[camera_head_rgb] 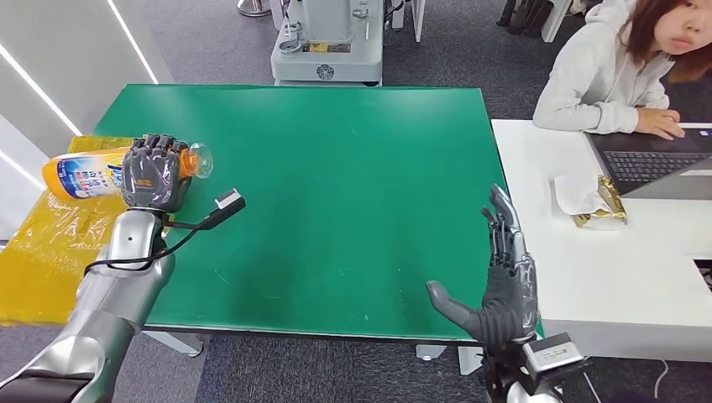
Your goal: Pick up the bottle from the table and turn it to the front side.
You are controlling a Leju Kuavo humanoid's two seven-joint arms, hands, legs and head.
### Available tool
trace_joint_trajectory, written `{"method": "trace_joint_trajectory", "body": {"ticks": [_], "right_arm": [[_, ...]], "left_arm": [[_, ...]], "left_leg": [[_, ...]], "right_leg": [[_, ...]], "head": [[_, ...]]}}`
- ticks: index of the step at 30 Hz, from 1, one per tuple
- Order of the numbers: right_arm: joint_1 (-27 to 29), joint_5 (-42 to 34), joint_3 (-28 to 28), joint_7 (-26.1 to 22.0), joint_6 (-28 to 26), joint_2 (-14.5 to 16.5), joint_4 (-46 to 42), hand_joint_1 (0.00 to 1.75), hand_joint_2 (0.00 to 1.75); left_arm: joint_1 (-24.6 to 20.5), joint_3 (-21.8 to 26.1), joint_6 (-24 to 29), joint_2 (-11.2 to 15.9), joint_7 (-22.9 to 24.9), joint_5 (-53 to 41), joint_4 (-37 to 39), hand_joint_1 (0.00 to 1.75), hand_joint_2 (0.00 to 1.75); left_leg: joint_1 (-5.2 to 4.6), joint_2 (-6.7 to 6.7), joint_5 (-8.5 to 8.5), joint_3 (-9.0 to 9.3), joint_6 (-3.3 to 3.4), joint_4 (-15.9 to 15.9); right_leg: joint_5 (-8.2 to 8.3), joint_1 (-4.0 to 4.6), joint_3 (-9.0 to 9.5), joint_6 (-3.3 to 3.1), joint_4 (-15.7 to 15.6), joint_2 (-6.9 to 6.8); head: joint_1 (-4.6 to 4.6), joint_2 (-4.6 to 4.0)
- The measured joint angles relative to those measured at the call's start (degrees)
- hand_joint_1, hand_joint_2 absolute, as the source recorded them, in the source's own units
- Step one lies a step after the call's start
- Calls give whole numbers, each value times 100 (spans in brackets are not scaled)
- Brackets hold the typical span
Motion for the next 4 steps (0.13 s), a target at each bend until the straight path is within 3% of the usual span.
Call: {"method": "trace_joint_trajectory", "body": {"ticks": [4], "right_arm": [[8,0,-18,-25,0,0,-1,0,175]], "left_arm": [[8,-123,-9,27,0,0,167,175,175]], "left_leg": [[0,0,0,0,0,0]], "right_leg": [[0,0,0,0,0,0]], "head": [[0,0]]}}
